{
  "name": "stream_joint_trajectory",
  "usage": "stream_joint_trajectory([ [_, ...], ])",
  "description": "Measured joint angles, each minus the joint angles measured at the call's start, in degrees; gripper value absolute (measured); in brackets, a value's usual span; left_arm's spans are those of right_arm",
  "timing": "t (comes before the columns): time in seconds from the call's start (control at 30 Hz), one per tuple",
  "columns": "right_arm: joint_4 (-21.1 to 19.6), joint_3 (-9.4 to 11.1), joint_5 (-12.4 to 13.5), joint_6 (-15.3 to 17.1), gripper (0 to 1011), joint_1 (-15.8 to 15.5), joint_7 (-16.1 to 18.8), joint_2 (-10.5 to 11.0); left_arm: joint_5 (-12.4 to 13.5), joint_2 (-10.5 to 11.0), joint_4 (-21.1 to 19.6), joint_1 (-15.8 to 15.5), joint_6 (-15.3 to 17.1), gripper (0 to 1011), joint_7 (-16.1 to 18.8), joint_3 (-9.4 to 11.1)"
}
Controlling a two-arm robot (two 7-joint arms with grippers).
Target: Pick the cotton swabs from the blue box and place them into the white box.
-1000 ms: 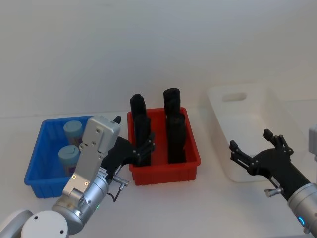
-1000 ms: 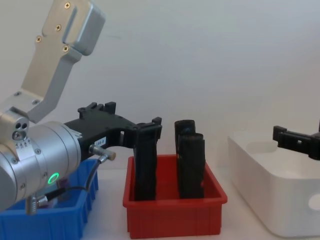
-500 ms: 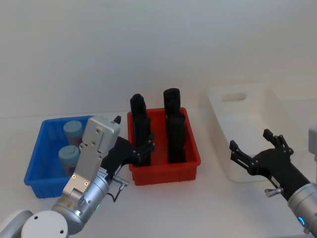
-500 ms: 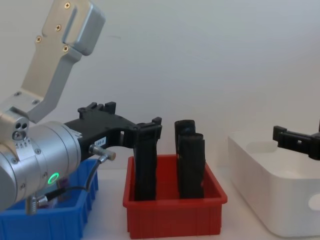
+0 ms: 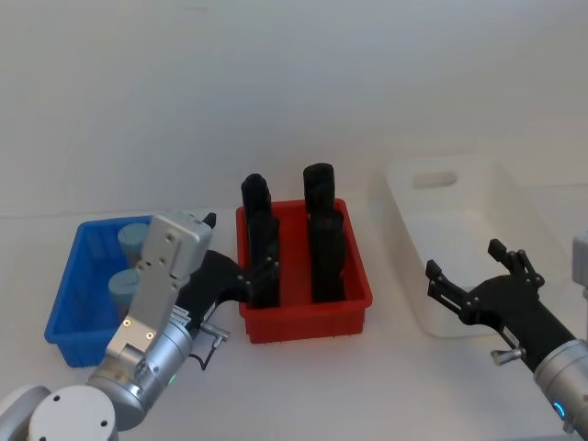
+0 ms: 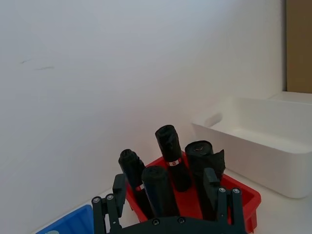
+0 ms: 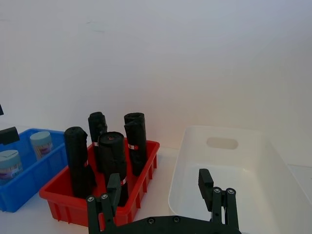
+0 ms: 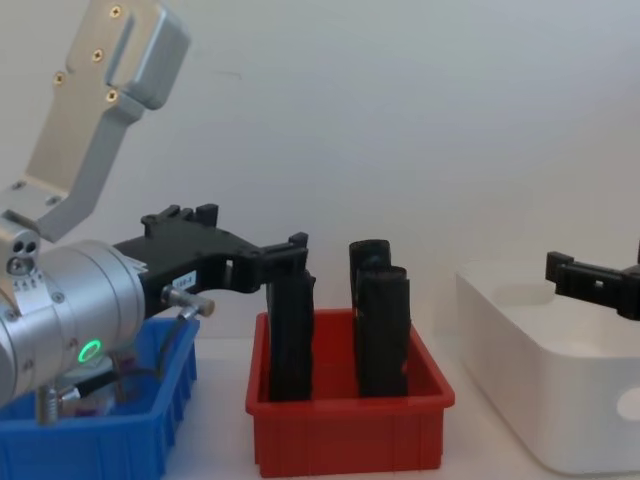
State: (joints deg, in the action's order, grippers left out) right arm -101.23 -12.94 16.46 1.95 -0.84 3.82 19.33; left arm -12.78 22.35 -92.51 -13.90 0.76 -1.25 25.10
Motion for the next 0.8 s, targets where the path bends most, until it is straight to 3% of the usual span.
stream_joint_trajectory([
  [0.37, 0.0, 0.0, 0.0, 0.0, 1002, 0.0, 0.0, 0.0, -3.6, 0.7, 2.3, -1.6, 2.6, 1004, -0.6, -2.4],
  [0.8, 0.0, 0.0, 0.0, 0.0, 1002, 0.0, 0.0, 0.0, -7.6, 0.8, 7.6, -5.0, 8.5, 1004, 0.2, -5.5],
])
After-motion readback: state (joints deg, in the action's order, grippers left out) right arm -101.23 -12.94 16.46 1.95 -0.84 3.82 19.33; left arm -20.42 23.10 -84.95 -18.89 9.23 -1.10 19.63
